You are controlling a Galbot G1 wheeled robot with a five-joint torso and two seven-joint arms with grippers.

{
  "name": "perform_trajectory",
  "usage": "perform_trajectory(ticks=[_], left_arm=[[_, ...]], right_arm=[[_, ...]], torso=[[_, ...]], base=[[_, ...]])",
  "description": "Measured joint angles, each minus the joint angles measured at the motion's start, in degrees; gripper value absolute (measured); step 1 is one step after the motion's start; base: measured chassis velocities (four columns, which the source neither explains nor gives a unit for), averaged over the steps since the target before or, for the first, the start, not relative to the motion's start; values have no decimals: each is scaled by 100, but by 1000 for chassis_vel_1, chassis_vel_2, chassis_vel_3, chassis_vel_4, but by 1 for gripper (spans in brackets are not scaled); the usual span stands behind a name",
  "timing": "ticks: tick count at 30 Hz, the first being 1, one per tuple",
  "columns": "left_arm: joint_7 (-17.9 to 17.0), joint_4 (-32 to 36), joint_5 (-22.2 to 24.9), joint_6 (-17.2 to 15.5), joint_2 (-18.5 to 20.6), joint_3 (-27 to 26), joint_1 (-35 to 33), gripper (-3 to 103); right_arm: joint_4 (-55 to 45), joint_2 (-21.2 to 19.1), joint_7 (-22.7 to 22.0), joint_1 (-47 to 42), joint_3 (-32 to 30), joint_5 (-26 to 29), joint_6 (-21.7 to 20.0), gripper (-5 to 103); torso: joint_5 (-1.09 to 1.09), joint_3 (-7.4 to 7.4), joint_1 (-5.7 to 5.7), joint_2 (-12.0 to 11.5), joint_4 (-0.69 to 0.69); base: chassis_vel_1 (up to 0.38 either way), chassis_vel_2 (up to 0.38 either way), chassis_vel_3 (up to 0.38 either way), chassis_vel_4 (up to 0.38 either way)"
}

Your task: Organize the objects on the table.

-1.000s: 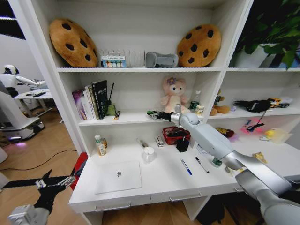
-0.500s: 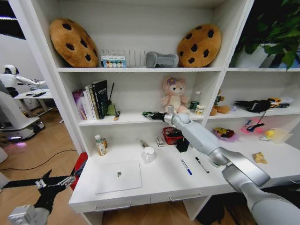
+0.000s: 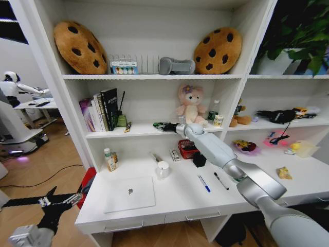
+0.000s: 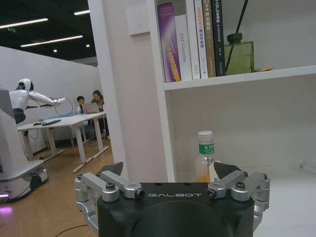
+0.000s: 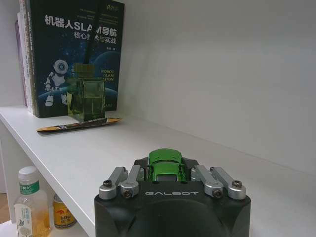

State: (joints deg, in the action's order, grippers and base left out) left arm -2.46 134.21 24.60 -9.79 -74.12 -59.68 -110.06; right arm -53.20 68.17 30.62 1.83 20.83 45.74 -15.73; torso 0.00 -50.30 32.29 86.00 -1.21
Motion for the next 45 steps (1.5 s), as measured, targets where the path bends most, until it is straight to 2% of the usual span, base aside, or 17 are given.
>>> perform_trajectory(ticks=[2,4,6,7,10,11,14,21,24,26,32,34,36,38,41,42,45], left_arm=[[0,0,0,0,0,0,0,100],[0,0,0,0,0,0,0,100],[0,0,0,0,0,0,0,100],[0,0,0,0,0,0,0,100],[0,0,0,0,0,0,0,100],[0,0,0,0,0,0,0,100],[0,0,0,0,0,0,0,100],[0,0,0,0,0,0,0,100],[0,0,0,0,0,0,0,100],[0,0,0,0,0,0,0,100],[0,0,0,0,0,0,0,100],[0,0,0,1,0,0,0,100],[0,0,0,1,0,1,0,100],[2,0,0,0,0,1,0,100],[-2,0,0,1,0,-1,0,100],[0,0,0,0,0,0,0,100],[0,0,0,1,0,1,0,100]], right_arm=[[-81,-55,-34,-25,-25,-2,-95,33],[-92,-78,-45,-35,-28,-4,-121,37],[-144,-127,-76,-58,-64,8,-162,47],[-144,-127,-76,-58,-64,8,-162,47],[-241,-192,-101,-93,-108,74,-209,64],[-241,-192,-101,-93,-108,74,-209,64],[-344,-258,-135,-127,-166,118,-218,81],[-992,-513,-351,-220,-456,416,-208,99],[-1348,-662,-457,-276,-600,484,-236,100],[-1997,-964,-733,-402,-738,692,-334,100],[-2983,-1423,-1226,-841,-926,923,-455,100],[-3756,-1707,-1586,-1355,-1245,1071,-457,100],[-4041,-1802,-1697,-1583,-1423,1109,-456,100],[-4710,-2039,-1921,-2388,-1893,1137,-451,100],[-4874,-2125,-1946,-2643,-2079,1131,-449,100],[-5102,-2249,-1972,-2984,-2361,1122,-441,100],[-5448,-2439,-1977,-3542,-2802,1088,-398,100]], torso=[[0,0,0,0,1],[-1,0,0,0,0],[0,-1,0,-1,-3],[0,-1,0,-1,-3],[1,-2,0,-1,-3],[1,-2,0,-1,-3],[0,-3,0,-2,-2],[0,-2,1,-2,-2],[0,-2,0,-2,-1],[0,-1,0,-2,-1],[0,-1,0,-2,-1],[2,-1,1,-2,-3],[-2,0,1,-1,0],[2,0,0,-1,0],[6,-1,0,-1,1],[4,-1,1,-1,-4],[-1,0,0,0,-4]], base=[[0,0,0,0],[0,0,0,0],[0,0,0,0],[0,0,0,0],[0,0,0,0],[0,0,0,0],[0,0,0,0],[0,0,0,0],[0,0,0,0],[0,0,0,0],[0,0,0,0],[0,0,0,0],[0,0,0,0],[0,0,0,0],[0,0,0,0],[0,0,0,0],[0,0,0,0]])
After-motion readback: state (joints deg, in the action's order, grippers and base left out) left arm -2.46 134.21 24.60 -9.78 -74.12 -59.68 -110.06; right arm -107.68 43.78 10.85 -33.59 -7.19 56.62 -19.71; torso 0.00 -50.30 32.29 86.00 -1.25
